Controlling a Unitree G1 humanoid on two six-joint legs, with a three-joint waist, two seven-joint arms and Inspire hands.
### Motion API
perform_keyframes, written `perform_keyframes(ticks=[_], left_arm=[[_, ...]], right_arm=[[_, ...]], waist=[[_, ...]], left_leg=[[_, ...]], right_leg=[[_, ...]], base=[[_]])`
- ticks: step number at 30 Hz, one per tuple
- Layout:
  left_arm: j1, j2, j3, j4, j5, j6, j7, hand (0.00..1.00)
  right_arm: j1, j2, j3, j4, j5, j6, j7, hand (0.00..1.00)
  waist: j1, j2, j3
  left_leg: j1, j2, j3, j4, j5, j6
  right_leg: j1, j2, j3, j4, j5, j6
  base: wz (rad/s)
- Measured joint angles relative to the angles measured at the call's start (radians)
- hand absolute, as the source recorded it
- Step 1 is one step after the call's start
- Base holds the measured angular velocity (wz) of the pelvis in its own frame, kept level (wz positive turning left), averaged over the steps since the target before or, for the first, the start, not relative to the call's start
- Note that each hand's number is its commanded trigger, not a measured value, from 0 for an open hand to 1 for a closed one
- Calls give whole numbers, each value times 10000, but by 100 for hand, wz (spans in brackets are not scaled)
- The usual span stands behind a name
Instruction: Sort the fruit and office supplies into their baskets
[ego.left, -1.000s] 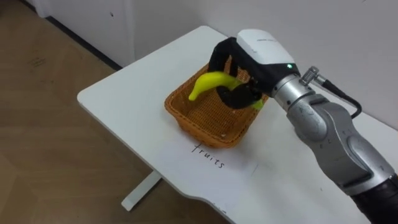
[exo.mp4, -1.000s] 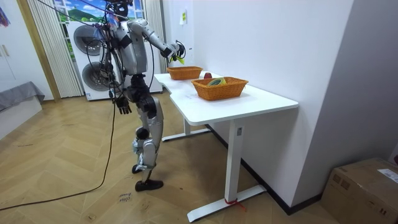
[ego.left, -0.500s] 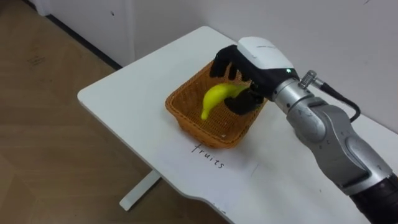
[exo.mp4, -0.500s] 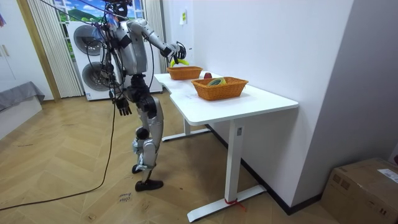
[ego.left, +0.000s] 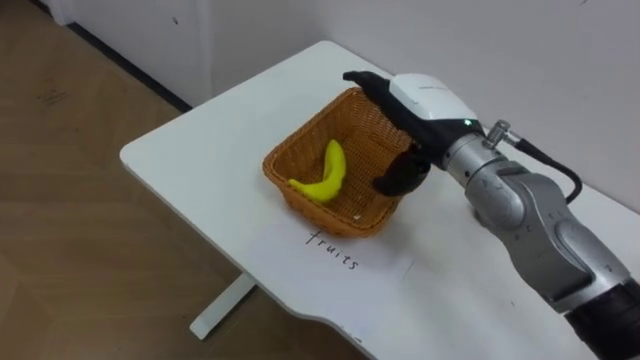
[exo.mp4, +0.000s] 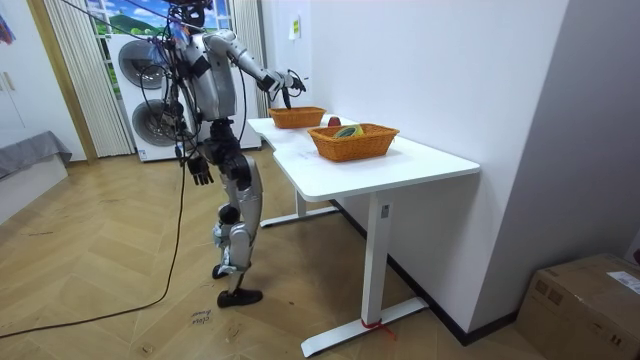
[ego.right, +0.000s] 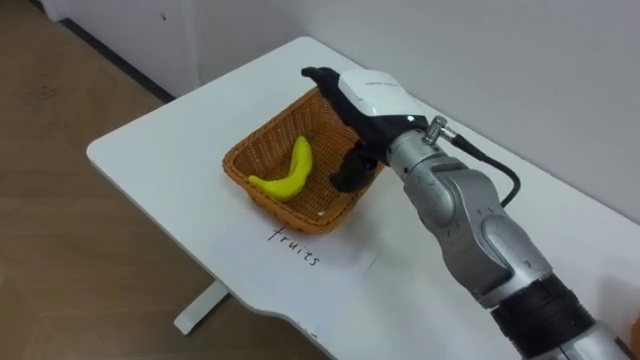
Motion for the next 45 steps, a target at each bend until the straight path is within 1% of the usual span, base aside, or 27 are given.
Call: perform_keyframes(ticks=[5, 8, 11, 12, 15, 18, 19, 21, 22, 23, 25, 27, 28, 29, 31, 33, 35, 38, 41, 42, 45], left_arm=[[41, 1, -10, -1, -2, 1, -53, 0], [23, -3, 14, -28, 87, 1, -69, 0], [2, -11, 68, -52, 96, -2, -72, 0], [18, -34, 109, -122, 97, -2, -67, 0], [192, -43, 116, -376, 96, -5, -48, 0], [390, -107, 122, -407, 91, -13, 181, 0], [404, -125, 117, -415, 89, -14, 294, 0], [465, -152, 117, -416, 90, -14, 421, 0], [508, -184, 121, -415, 89, -15, 439, 0], [543, -208, 122, -415, 89, -15, 446, 0], [572, -264, 123, -415, 81, -27, 535, 0], [611, -263, 124, -415, 53, -30, 629, 0], [612, -268, 105, -415, 9, -31, 632, 0], [619, -279, 65, -414, -21, -31, 633, 0], [620, -297, 31, -415, -33, -31, 634, 0], [620, -300, 7, -422, -33, -31, 633, 0], [623, -304, 3, -422, -37, -31, 632, 0], [727, -305, 2, -425, -52, -28, 621, 0], [735, -306, -20, -472, -57, -38, 608, 0], [707, -311, -24, -468, -56, -42, 608, 0], [603, -332, -24, -378, -58, -59, 607, 0]], right_arm=[[0, -8, 0, 24, 39, 2, 14, 0], [1, -43, -71, 19, 76, -1, 25, 0], [2, -41, -361, 0, 122, -55, 24, 0], [5, -41, -592, -15, 122, -101, 15, 0], [15, -41, -1095, -14, 390, -161, -39, 0], [16, -41, -1659, -7, 1009, -200, -216, 0], [16, -40, -1867, -8, 1351, -230, -389, 0], [18, -37, -2200, -9, 1731, -361, -734, 0], [19, -36, -2433, -9, 2038, -429, -969, 0], [23, -37, -2526, -9, 2166, -447, -1117, 0], [117, -25, -2787, -10, 2480, -480, -1626, 0], [254, -26, -2881, -11, 2633, -482, -1925, 0], [312, -26, -2886, -10, 2776, -482, -2063, 0], [387, -23, -2885, -3, 2791, -489, -2208, 0], [594, -23, -2886, 12, 2805, -495, -2463, 0], [879, -23, -2885, 30, 2807, -497, -2680, 0], [1151, -21, -2884, 54, 2806, -493, -2852, 0], [1160, -17, -2882, 300, 2846, -494, -3068, 0], [1159, -6, -2888, 669, 3039, -505, -3286, 0], [1159, 6, -2888, 854, 3090, -569, -3305, 0], [1159, 38, -2888, 1101, 3115, -569, -3307, 0]], waist=[[-179, 37, 26], [-210, 38, 24], [-246, 38, 16], [-262, 46, 7], [-316, 122, -35], [-538, 268, -61], [-677, 306, -104], [-793, 371, -142], [-829, 428, -151], [-841, 462, -143], [-1001, 546, -129], [-1083, 572, -113], [-1226, 598, -101], [-1266, 640, -77], [-1318, 716, -73], [-1326, 785, -91], [-1456, 855, -109], [-1551, 868, -129], [-1643, 871, -128], [-1660, 860, -135], [-1661, 881, -121]], left_leg=[[69, 3, 35, -15, 1, 2], [67, 7, 80, -14, 1, 2], [46, 1, 118, -38, 1, 2], [13, 1, 136, -34, 1, 2], [30, 14, 219, -26, 2, 3], [133, 10, 218, -31, 9, 13], [142, 12, 218, -30, 9, 13], [148, 21, 251, -32, 9, 13], [159, 31, 331, -34, 9, 13], [161, 34, 348, -41, 9, 13], [191, 33, 394, -49, 11, 17], [196, 39, 421, -54, 11, 18], [175, 38, 421, -59, 10, 17], [176, 35, 442, -35, 10, 17], [178, 38, 505, -9, 10, 17], [179, 39, 552, 3, 10, 18], [166, 36, 575, 4, 17, 28], [162, 42, 611, 6, 19, 29], [168, 51, 678, 6, 19, 30], [182, 51, 700, 5, 16, 33], [208, 54, 765, -10, 14, 37]], right_leg=[[-4, -4, -9, 17, 0, 0], [-2, -4, -27, -16, 0, 0], [19, 8, -34, -135, 1, 0], [15, 12, -28, -165, 1, -1], [50, 21, 24, -174, 2, -2], [150, 17, 77, -176, 2, -1], [164, 10, 60, -170, 2, -1], [162, 8, 57, -161, 1, -1], [160, 10, 83, -163, 1, -1], [163, 9, 125, -163, 1, -1], [173, 5, 190, -160, 1, -1], [173, 12, 219, -158, 1, -1], [173, 9, 201, -156, 2, -1], [180, 3, 167, -153, 2, -1], [179, -2, 163, -155, 2, -1], [175, -18, 126, -153, 3, -2], [158, -30, 116, -138, 3, -2], [140, -29, 129, -126, 3, -2], [138, -25, 153, -124, 3, -2], [145, -26, 155, -117, 3, -2], [145, -28, 202, -117, 3, -2]], base=[[-1], [-4], [-3], [-4], [-5], [3], [0], [-3], [-12], [-15], [-9], [-5], [-4], [0], [-8], [-7], [-2], [-1], [0], [0], [-4]])
